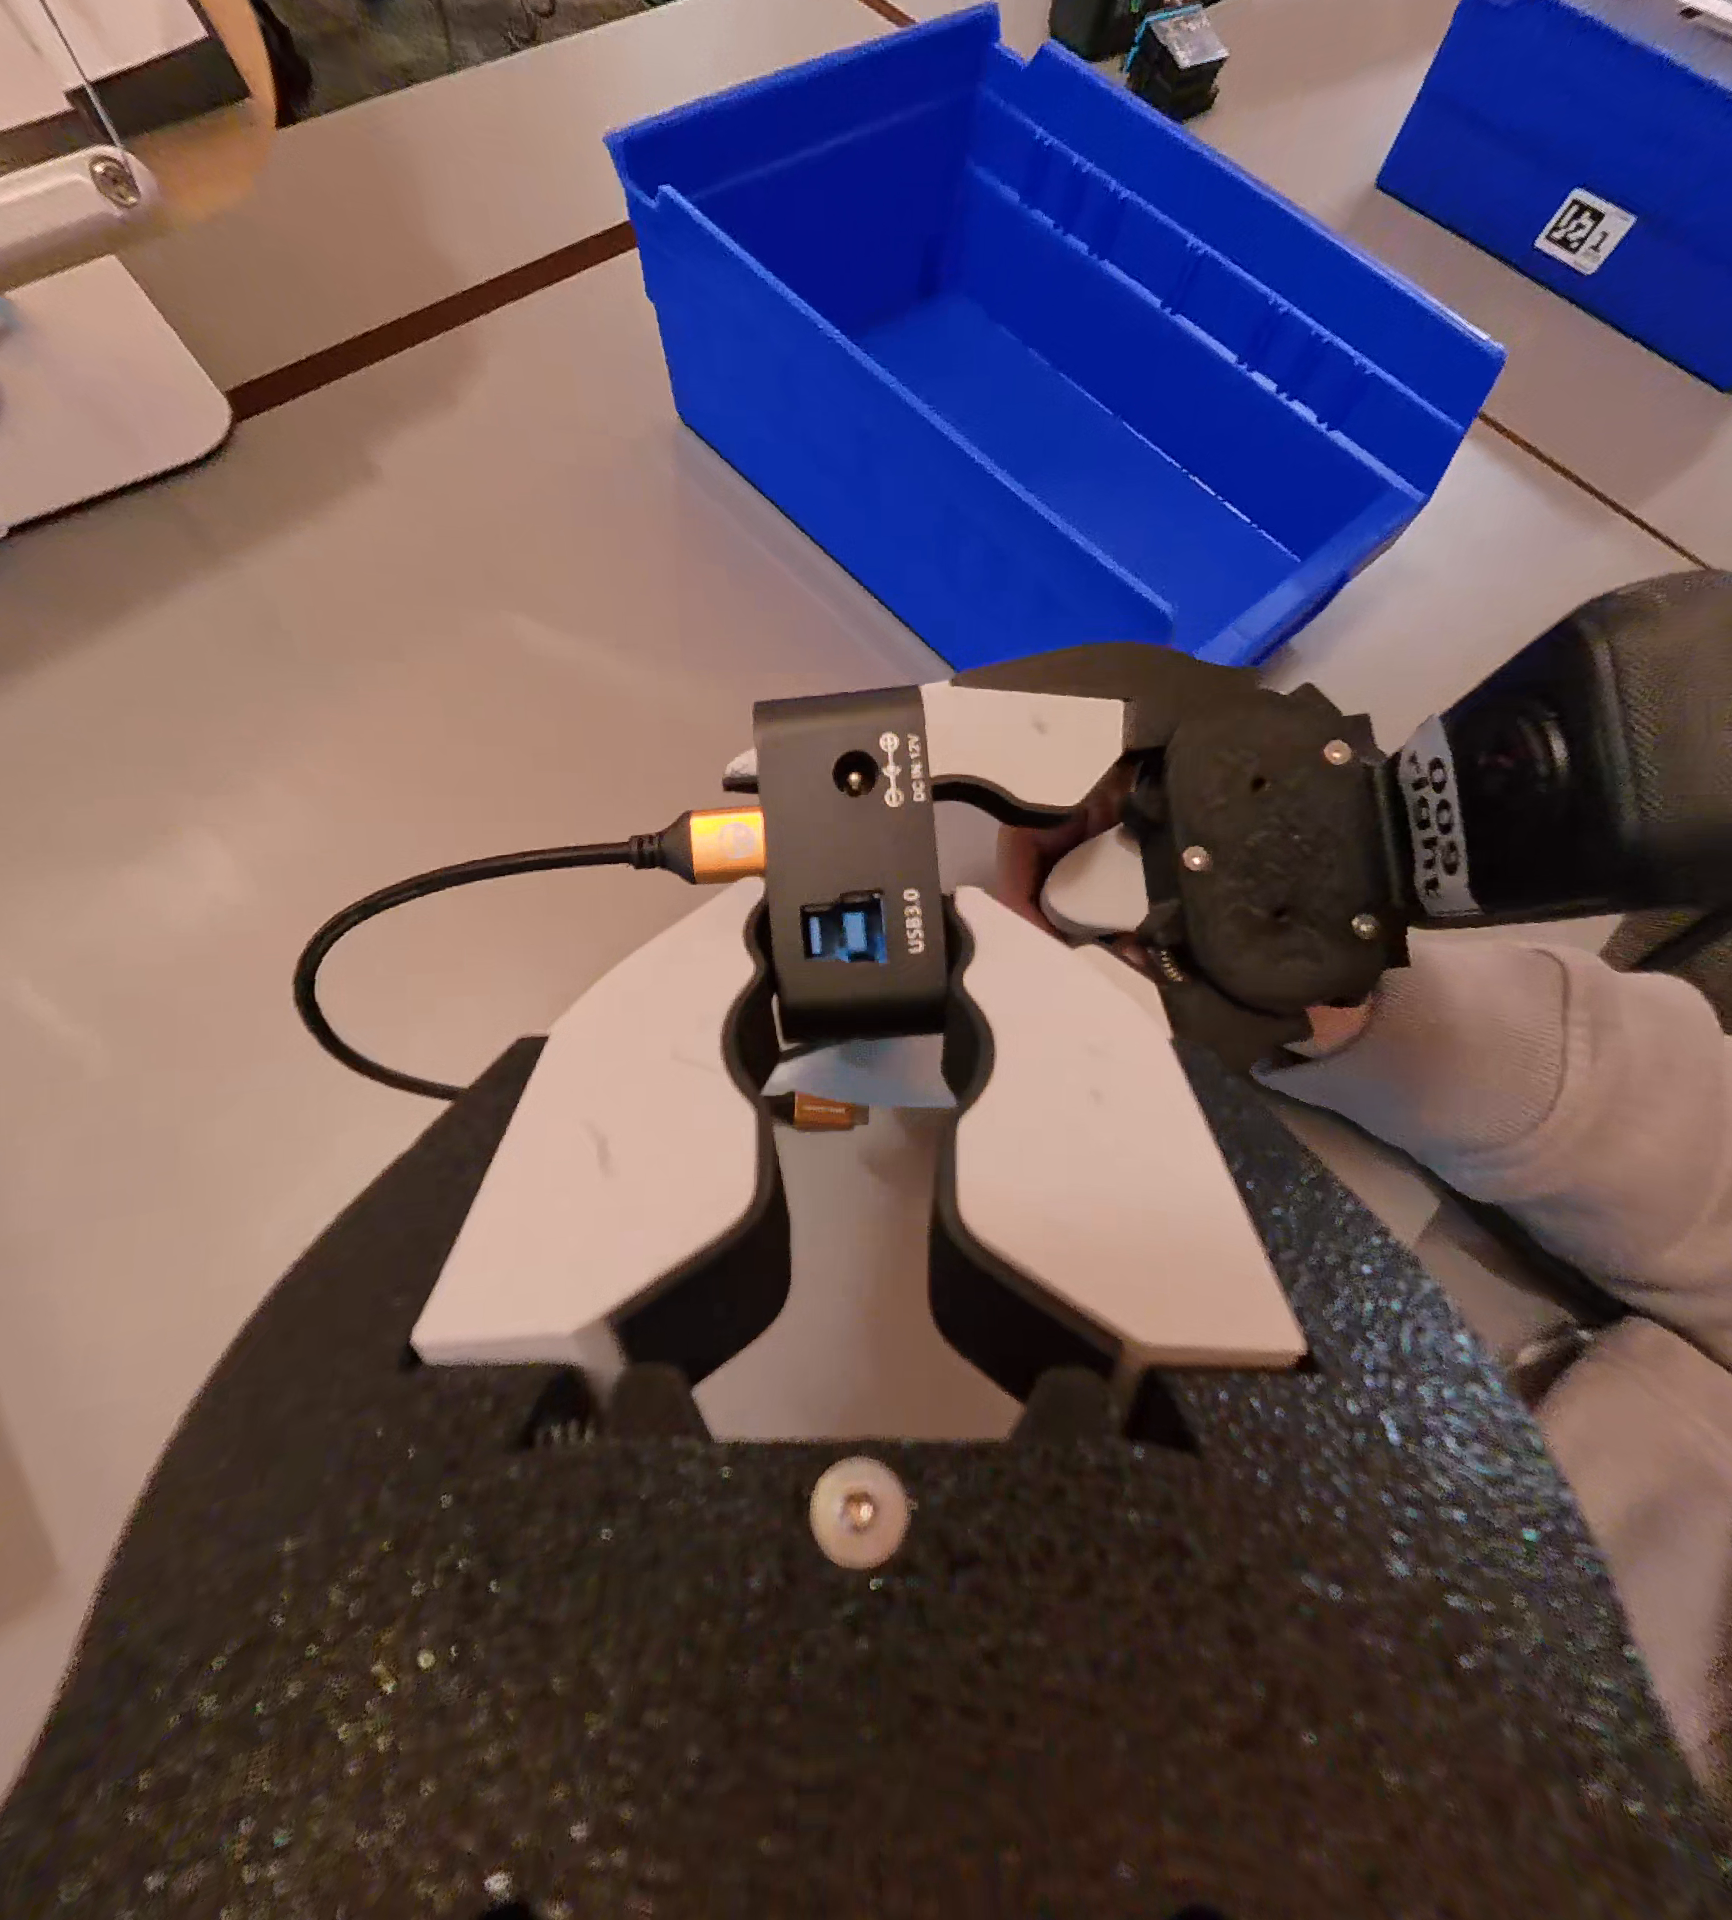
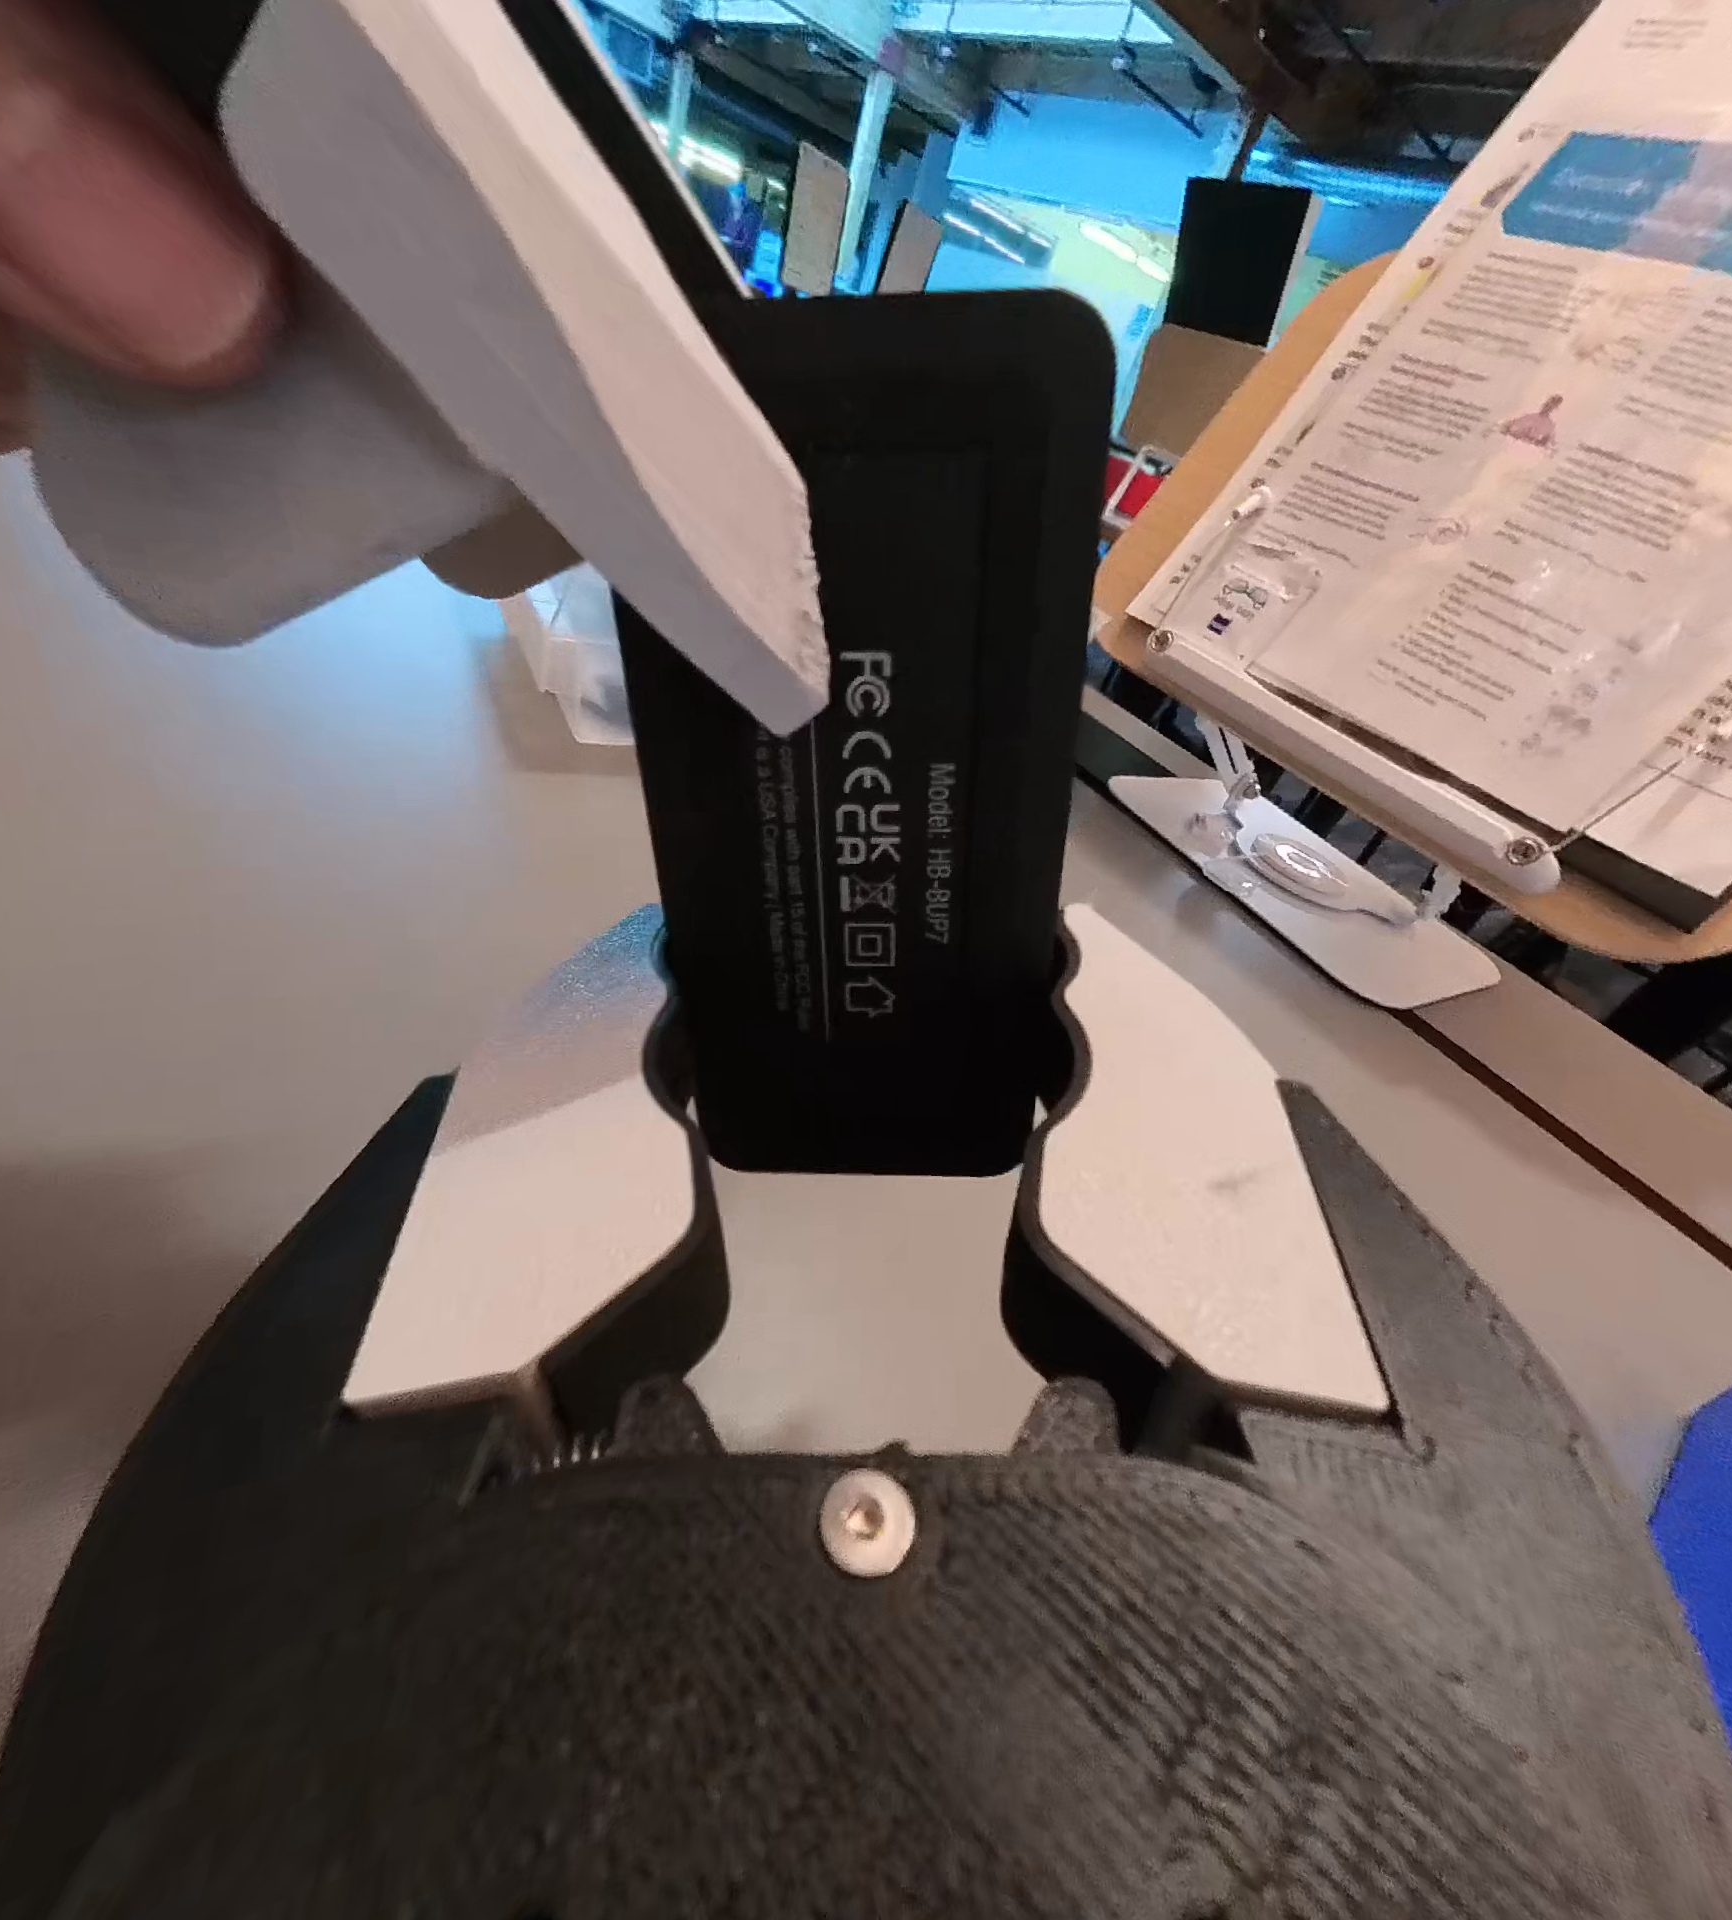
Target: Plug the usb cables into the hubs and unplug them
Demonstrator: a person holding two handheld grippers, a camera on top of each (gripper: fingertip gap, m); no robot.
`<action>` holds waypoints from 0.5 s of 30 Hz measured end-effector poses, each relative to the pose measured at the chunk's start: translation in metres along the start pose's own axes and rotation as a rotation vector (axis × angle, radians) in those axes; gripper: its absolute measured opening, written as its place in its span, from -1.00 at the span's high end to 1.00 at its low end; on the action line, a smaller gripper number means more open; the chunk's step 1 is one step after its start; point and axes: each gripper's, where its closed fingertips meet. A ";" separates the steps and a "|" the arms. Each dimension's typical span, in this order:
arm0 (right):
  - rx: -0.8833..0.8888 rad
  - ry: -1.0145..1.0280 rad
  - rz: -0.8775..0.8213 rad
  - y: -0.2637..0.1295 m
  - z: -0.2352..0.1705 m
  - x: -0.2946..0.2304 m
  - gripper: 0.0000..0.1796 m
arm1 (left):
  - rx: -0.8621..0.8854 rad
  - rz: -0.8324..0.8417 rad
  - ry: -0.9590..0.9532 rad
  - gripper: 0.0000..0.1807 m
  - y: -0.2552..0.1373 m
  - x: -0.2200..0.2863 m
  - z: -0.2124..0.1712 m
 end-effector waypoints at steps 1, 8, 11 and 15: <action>-0.007 0.002 -0.009 0.000 -0.001 0.001 0.28 | 0.009 0.014 0.002 0.69 0.001 0.000 0.001; 0.017 0.055 0.033 -0.004 0.005 -0.002 0.30 | 0.060 0.040 0.033 0.68 -0.001 0.007 0.010; 0.079 0.128 0.110 -0.004 0.013 -0.010 0.28 | 0.128 0.037 0.090 0.62 -0.007 0.011 0.019; 0.180 0.269 0.188 -0.009 0.026 -0.012 0.29 | 0.223 -0.016 0.115 0.47 -0.018 0.020 0.032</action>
Point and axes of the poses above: each gripper's, where its closed fingertips meet, y out along the fingers, z out of its top, x = y × z across the jaws, and after that the axes turned 3 degrees about z, right-handed
